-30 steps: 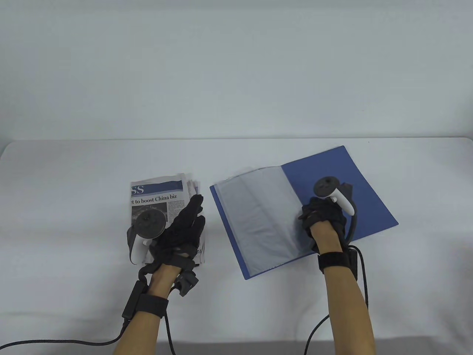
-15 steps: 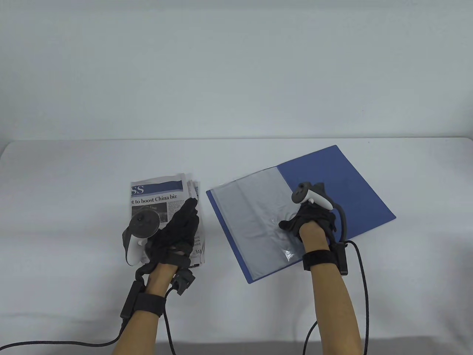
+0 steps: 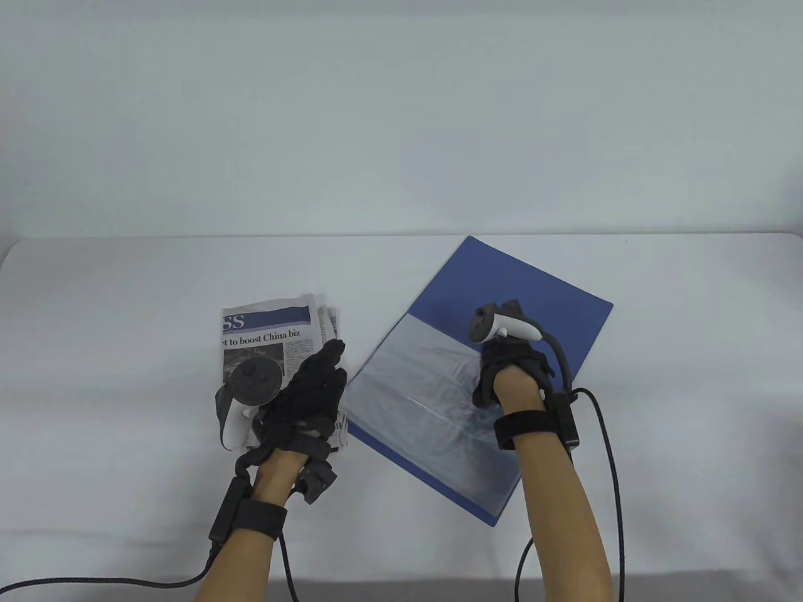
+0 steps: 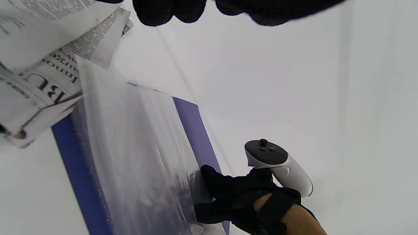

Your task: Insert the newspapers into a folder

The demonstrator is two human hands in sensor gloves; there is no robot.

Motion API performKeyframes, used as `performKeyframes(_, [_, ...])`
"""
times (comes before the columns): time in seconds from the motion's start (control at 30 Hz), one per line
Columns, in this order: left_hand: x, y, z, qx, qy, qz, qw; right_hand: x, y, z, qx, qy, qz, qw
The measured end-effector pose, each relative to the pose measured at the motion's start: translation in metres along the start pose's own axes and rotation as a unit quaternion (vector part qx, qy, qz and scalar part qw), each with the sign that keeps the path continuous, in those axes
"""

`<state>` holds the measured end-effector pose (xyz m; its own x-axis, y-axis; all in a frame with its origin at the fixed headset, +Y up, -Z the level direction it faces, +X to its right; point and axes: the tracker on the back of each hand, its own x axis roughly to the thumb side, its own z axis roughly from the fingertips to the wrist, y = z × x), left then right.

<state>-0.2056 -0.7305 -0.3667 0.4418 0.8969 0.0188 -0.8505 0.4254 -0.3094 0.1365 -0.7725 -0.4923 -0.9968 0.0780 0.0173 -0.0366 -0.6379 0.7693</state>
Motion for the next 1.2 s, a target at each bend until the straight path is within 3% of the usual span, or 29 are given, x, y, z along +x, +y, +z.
performKeyframes(0.3, [-0.001,0.001,0.0,0.001,0.0,-0.002,1.0,0.015,-0.005,-0.007,0.009,-0.016,0.036,0.999])
performKeyframes(0.6, [-0.004,-0.001,0.001,0.013,0.002,0.011,1.0,0.037,-0.019,-0.028,-0.036,-0.006,0.168,0.985])
performKeyframes(0.9, [-0.007,-0.001,-0.003,0.004,0.014,0.008,1.0,0.026,-0.024,-0.032,-0.045,-0.056,0.123,0.99])
performKeyframes(1.03, [-0.007,0.003,-0.001,0.007,0.01,0.013,1.0,0.025,-0.023,-0.024,-0.059,-0.079,0.129,0.987])
performKeyframes(1.2, [-0.003,0.006,0.001,0.016,-0.004,0.018,1.0,0.026,-0.007,0.015,-0.08,-0.14,0.091,0.983])
